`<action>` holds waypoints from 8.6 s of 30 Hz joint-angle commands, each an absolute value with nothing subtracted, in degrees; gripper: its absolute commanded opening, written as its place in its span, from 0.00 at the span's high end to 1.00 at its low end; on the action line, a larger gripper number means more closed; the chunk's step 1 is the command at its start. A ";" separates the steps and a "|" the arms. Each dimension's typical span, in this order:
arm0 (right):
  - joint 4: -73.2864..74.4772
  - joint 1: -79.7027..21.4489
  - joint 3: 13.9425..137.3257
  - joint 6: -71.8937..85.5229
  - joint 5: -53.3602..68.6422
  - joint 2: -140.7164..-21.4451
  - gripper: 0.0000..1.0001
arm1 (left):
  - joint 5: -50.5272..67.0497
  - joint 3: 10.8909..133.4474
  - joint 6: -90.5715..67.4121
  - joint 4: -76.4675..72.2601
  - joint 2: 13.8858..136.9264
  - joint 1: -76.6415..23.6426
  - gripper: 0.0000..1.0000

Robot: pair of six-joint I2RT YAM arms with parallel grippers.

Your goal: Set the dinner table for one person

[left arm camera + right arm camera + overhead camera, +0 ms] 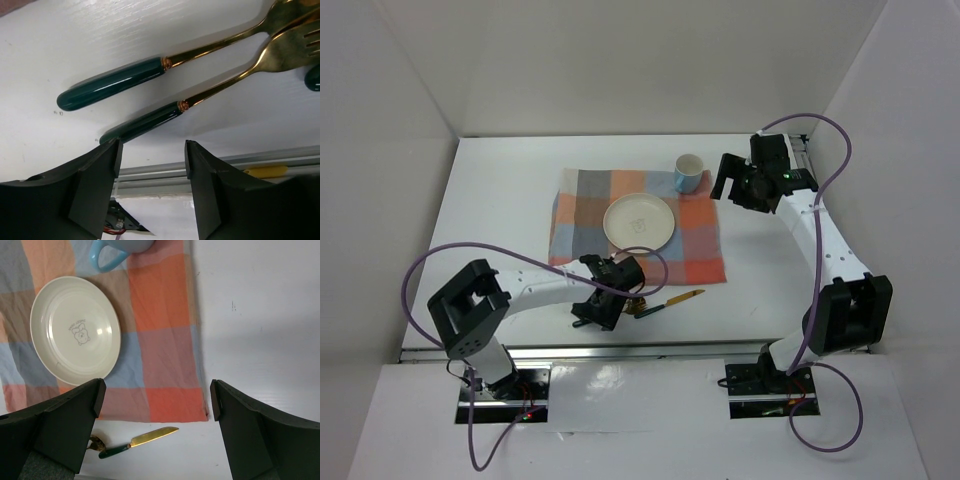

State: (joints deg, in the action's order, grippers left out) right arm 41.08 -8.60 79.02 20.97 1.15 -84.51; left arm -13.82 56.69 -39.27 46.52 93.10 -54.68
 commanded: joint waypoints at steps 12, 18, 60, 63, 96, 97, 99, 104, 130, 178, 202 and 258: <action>38.32 -8.79 79.01 21.09 1.67 -81.74 0.00 | -13.36 56.24 -34.99 41.48 95.80 -50.89 0.34; 38.32 -8.79 79.01 21.09 1.67 -81.74 0.00 | -12.83 58.18 -33.93 40.96 97.47 -50.36 0.47; 39.90 -9.32 77.96 21.62 0.09 -79.10 0.00 | -13.97 101.16 -29.44 53.17 117.24 -22.51 1.00; 39.90 -9.32 77.96 21.09 -0.44 -79.10 0.00 | -13.97 100.29 -28.74 52.65 118.56 -21.97 1.00; 29.53 -45.65 68.10 20.46 1.70 -78.91 0.06 | -19.08 105.03 -28.48 60.21 94.41 -18.12 0.21; 30.05 -47.70 69.33 22.39 0.45 -82.84 0.07 | -18.38 105.03 -28.48 60.21 91.78 -16.02 0.21; 32.59 -52.97 72.32 32.39 -4.54 -87.17 0.08 | -17.84 105.03 -29.00 60.21 89.40 -14.34 0.21; 35.67 -57.65 81.11 55.06 -4.74 -98.77 0.11 | -17.84 104.51 -29.00 60.21 84.12 -10.38 0.21; 48.16 -61.26 97.72 98.17 0.98 -122.69 0.24 | -7.65 94.49 -25.14 56.78 75.06 -6.77 0.21; 60.56 -58.37 83.33 57.91 -20.65 -96.98 0.98 | -7.12 96.67 -23.55 56.25 75.06 -10.55 0.20; 45.80 -27.77 79.36 16.62 -10.55 -102.91 0.96 | -8.26 94.93 -23.55 55.02 78.49 -10.55 0.20; 46.31 -48.69 63.98 87.00 -1.05 -101.43 0.38 | -8.26 91.67 -23.55 54.49 77.96 -11.07 0.20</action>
State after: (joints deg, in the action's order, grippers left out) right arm 43.07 -48.40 61.71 82.85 -0.16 -100.66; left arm -8.29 91.57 -25.19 55.66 78.78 -10.81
